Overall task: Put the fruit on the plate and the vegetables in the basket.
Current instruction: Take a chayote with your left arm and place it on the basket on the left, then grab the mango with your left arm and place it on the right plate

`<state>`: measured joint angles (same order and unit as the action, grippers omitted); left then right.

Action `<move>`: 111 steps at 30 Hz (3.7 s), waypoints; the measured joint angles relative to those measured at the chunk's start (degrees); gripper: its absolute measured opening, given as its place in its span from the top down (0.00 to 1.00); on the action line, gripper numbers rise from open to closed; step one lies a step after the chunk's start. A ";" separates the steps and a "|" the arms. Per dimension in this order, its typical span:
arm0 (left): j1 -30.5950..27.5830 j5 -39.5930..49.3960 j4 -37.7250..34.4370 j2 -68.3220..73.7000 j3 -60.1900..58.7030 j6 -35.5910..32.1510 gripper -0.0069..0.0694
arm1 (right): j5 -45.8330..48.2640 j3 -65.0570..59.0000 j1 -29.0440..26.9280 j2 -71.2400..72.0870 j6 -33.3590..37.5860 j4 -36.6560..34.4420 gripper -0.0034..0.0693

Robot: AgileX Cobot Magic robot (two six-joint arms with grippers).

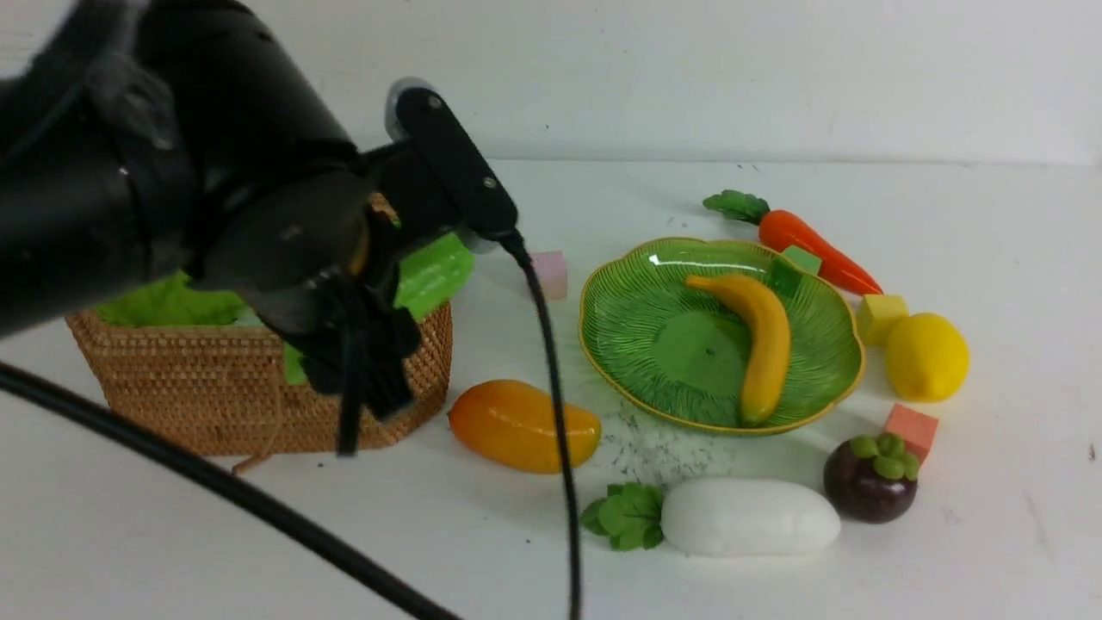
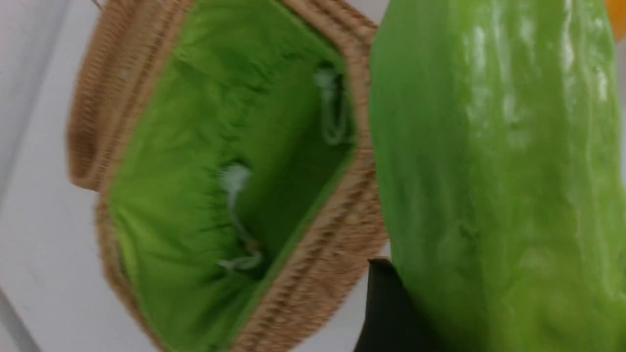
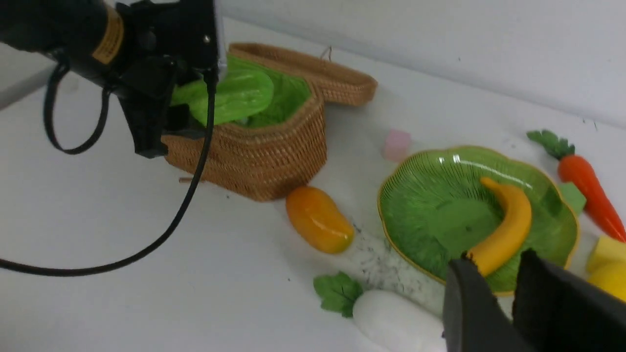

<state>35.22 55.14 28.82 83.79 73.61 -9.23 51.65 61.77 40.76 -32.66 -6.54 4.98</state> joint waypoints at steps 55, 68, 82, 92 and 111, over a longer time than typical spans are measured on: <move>2.15 3.47 -31.56 18.25 15.01 -37.41 0.45 | 10.94 0.00 0.00 4.39 0.38 -1.91 0.69; 2.15 -15.95 -25.31 30.38 15.32 -38.80 0.09 | 13.12 0.00 0.00 7.54 -0.82 -2.06 0.68; 1.66 -19.49 -19.80 36.44 15.87 -37.04 0.19 | 13.18 0.00 0.00 7.54 -0.90 -2.06 0.67; 1.66 -17.32 -19.63 34.85 15.73 -36.84 0.19 | 13.23 0.00 0.00 7.54 -0.94 -2.13 0.68; 1.72 -8.58 -16.81 28.00 15.73 -39.13 0.19 | 13.40 0.00 0.00 7.54 -0.94 -2.13 0.67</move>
<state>36.94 46.57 12.01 111.79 89.34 -48.36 65.05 61.77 40.76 -25.13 -7.48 2.85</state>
